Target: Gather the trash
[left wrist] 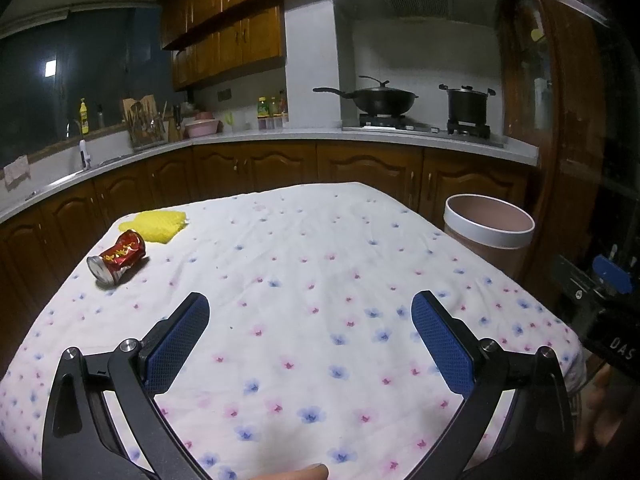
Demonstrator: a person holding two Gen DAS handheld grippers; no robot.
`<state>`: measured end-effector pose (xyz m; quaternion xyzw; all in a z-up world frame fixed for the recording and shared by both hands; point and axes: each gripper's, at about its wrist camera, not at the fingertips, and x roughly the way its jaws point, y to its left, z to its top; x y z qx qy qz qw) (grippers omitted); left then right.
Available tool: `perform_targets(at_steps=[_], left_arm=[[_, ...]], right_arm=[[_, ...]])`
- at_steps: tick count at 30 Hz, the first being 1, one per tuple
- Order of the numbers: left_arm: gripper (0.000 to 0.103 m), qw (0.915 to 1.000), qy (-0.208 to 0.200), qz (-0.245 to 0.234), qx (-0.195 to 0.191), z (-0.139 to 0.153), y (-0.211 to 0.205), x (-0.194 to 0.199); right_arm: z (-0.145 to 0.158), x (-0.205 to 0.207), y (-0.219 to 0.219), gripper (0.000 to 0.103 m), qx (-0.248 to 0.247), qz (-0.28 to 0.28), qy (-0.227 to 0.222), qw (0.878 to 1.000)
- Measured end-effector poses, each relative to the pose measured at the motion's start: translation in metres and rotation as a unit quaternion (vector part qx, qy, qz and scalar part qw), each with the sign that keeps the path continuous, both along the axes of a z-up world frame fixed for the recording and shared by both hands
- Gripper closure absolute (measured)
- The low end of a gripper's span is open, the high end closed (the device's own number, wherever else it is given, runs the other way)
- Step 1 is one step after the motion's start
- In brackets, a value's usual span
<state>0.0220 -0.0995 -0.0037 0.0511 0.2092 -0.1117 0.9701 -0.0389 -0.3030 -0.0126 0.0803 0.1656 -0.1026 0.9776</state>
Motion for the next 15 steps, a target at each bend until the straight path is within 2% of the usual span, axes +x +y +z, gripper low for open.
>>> perform_targets(at_steps=[15], left_arm=[[0.000,1.0000,-0.006,0.002,-0.002,0.0034,0.0002,-0.0024]], right_arm=[[0.0008,-0.0034,0.0035,0.000,-0.001,0.004,-0.008,1.000]])
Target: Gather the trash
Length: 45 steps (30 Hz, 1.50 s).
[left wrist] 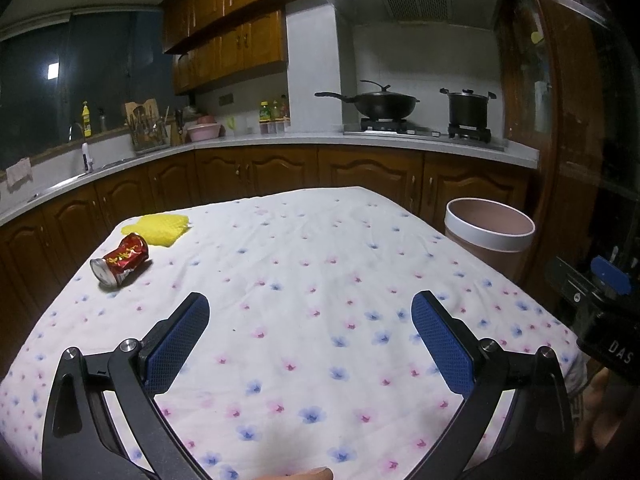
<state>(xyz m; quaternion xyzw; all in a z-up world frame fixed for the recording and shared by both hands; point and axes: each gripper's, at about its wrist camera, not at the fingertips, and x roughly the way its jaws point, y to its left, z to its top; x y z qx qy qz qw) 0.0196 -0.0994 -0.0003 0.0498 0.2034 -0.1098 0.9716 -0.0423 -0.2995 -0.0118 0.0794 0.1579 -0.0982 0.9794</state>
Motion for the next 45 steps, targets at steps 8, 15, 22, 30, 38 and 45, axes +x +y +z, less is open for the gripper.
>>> perform_targets(at_steps=[8,15,22,30,38,45], left_arm=[[0.000,0.9999,-0.009,0.004,0.002,0.0041,-0.0015,-0.0035],[0.000,0.9999,-0.015,0.001,0.004,0.0037,-0.0044,-0.0067],[0.000,0.9999,-0.012,0.001,0.004,0.0021,-0.0048,-0.0061],[0.000,0.9999,-0.012,0.004,0.005,0.0001,-0.0057,-0.0079],[0.000,1.0000,-0.007,0.007,0.000,-0.0037,-0.0003,-0.0049],[0.000,1.0000,-0.005,0.006,0.000,-0.0041,-0.0006,-0.0044]], right_arm=[[0.0013,-0.0016,0.0016,0.000,-0.001,0.005,-0.014,1.000],[0.0003,-0.0024,0.0030,0.000,-0.001,0.008,-0.014,1.000],[-0.0009,-0.0004,0.0016,0.000,0.002,0.009,-0.008,1.000],[-0.0014,0.0004,0.0023,0.000,0.001,0.010,-0.007,1.000],[-0.0037,0.0014,0.0037,0.000,0.002,0.013,-0.006,1.000],[-0.0039,0.0022,0.0038,0.000,0.001,0.013,-0.005,1.000]])
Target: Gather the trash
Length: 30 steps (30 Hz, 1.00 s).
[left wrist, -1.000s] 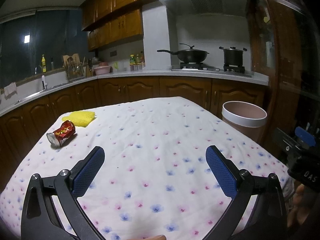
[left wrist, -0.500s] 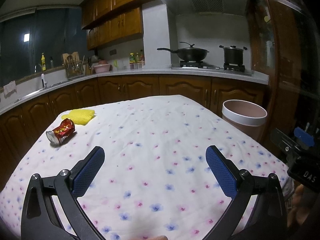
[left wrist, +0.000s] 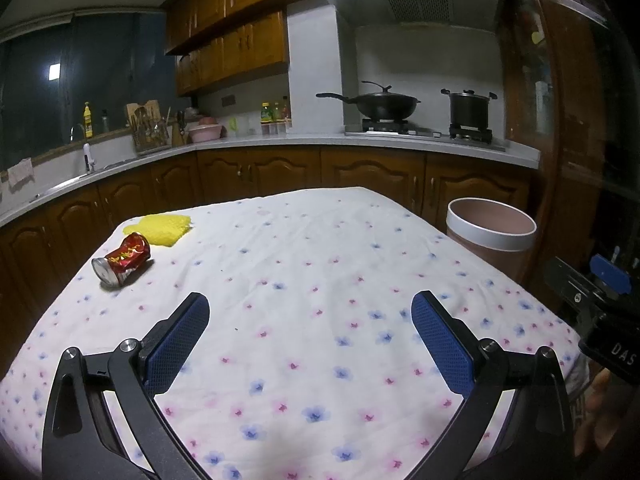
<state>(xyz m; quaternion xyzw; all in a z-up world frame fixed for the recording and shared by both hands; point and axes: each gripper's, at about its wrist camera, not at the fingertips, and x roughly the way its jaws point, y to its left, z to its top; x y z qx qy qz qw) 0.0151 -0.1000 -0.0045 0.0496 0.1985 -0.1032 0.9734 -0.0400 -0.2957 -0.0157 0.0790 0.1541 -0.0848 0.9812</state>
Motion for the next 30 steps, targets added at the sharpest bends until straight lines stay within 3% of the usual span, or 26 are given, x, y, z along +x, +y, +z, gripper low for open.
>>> perform_targets(at_steps=[30], left_arm=[[0.000,1.0000,0.001,-0.004,0.002,-0.0016,-0.0033,0.0022]], right_arm=[[-0.0003,0.0008,0.0007,0.000,0.001,0.001,0.003,1.000]])
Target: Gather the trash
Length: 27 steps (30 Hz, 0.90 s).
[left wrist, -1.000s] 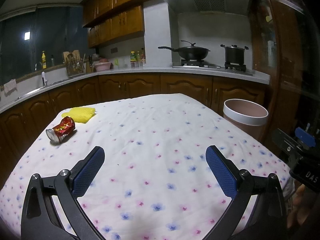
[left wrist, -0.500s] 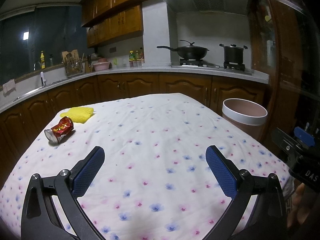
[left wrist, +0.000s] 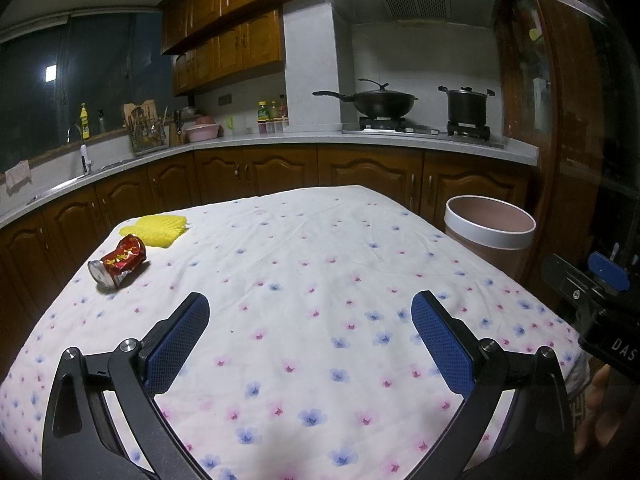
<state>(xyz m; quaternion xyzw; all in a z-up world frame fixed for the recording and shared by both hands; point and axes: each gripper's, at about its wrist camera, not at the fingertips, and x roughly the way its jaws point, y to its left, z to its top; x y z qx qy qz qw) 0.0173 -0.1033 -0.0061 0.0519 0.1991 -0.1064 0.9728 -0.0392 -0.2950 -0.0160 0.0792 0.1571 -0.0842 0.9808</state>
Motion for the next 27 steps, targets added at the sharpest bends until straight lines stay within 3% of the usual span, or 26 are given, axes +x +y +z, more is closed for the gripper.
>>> perform_targets(at_steps=[27], left_arm=[[0.000,1.0000,0.004,-0.006,0.005,-0.0035,-0.0012,0.0028]], right_arm=[[-0.0008,-0.0006,0.0000,0.000,0.003,0.000,0.004,1.000]])
